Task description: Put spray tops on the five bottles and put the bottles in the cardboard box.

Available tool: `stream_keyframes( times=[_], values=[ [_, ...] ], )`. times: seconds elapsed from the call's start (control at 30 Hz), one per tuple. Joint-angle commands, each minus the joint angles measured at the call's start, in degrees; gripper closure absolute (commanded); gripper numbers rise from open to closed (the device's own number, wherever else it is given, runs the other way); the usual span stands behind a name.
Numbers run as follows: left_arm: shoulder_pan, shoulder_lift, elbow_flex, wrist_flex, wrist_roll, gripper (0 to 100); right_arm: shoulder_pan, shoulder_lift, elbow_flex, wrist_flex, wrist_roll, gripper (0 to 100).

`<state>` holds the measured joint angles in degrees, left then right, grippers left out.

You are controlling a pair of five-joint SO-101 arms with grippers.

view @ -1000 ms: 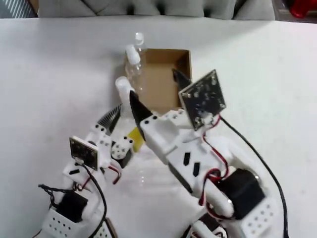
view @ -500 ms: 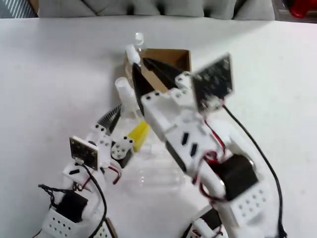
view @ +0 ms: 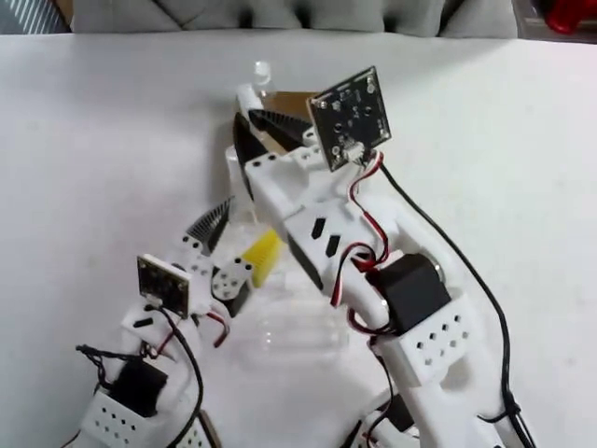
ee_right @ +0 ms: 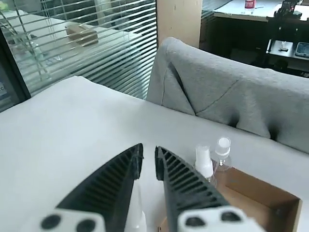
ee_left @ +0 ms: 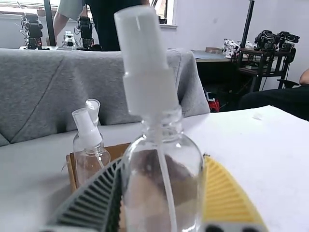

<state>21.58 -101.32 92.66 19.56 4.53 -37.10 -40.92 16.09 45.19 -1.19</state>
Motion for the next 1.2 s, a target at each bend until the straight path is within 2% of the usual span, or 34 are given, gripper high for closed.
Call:
stream_keyframes(
  times=[0.0,0.13,0.57,0.8,0.97,1.17],
  values=[
    [0.4,-1.3,-0.6,-2.3,-0.6,98,0.5,-0.9,-2.5,5.7,0.7,98.4],
    [0.4,-1.3,-0.4,-2.3,-0.6,98,0.5,-1.3,-2.5,10.4,0.7,98.3],
    [0.4,-1.3,-0.4,-2.3,-0.6,98,1.2,-7.3,-2.7,10.9,0.7,98.1],
    [0.4,-1.3,-0.4,-2.3,-0.6,98,8.7,-10.2,-1.8,17.3,0.3,98.1],
    [-1.7,-0.9,-0.4,-6.0,-0.4,98,13.9,-10.5,6.0,23.3,0.3,98.3],
    [-6.2,-0.8,-0.8,-7.6,-0.2,98,15.8,-10.5,19.5,23.9,0.6,98.1]
  ],
)
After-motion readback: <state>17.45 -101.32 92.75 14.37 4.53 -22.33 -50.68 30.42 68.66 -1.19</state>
